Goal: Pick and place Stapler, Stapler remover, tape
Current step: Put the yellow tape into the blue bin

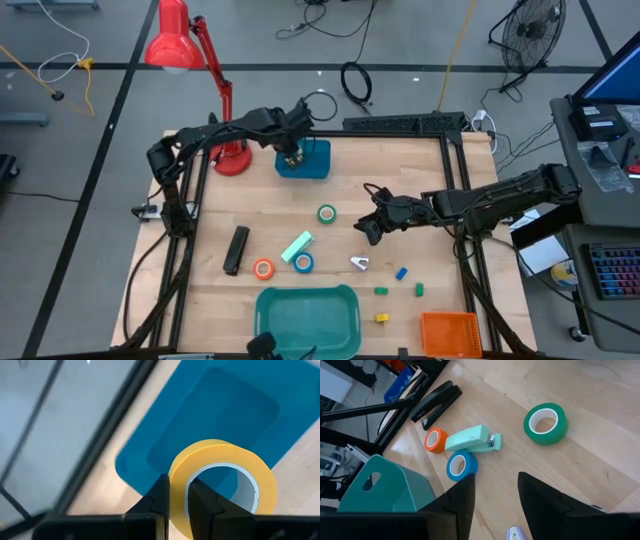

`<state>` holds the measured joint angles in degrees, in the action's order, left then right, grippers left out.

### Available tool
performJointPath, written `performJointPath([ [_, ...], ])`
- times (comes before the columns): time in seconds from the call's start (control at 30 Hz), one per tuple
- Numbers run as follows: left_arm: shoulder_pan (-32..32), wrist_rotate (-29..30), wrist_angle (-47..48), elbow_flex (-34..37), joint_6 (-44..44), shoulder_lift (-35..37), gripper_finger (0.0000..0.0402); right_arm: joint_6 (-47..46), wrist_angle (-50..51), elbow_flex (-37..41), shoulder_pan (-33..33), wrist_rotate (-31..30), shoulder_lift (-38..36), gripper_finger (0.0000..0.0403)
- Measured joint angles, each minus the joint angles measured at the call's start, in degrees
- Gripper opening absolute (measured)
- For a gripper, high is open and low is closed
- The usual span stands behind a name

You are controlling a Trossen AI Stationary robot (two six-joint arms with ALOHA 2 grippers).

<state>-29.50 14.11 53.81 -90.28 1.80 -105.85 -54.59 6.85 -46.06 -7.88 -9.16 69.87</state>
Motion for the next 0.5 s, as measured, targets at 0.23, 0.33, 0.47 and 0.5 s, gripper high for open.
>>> performJointPath([
  [0.23,-0.8,-4.5,0.0,-1.6,15.5,0.0,0.0038,-0.1,-1.3,0.0,0.0,0.0,0.0,0.0141],
  [0.33,-1.3,-4.4,1.3,-1.6,20.5,-1.0,0.0038,-0.1,-2.2,0.0,0.0,0.0,0.0,0.0141],
  [0.47,-1.8,-5.1,3.6,-1.6,23.7,-2.3,0.0038,-0.1,-2.3,0.0,0.0,-0.4,0.0,0.0141],
  [0.5,-1.8,-5.5,4.6,-1.6,24.1,-2.8,0.0038,-0.1,-2.3,0.0,0.0,-1.1,0.0,0.0141],
])
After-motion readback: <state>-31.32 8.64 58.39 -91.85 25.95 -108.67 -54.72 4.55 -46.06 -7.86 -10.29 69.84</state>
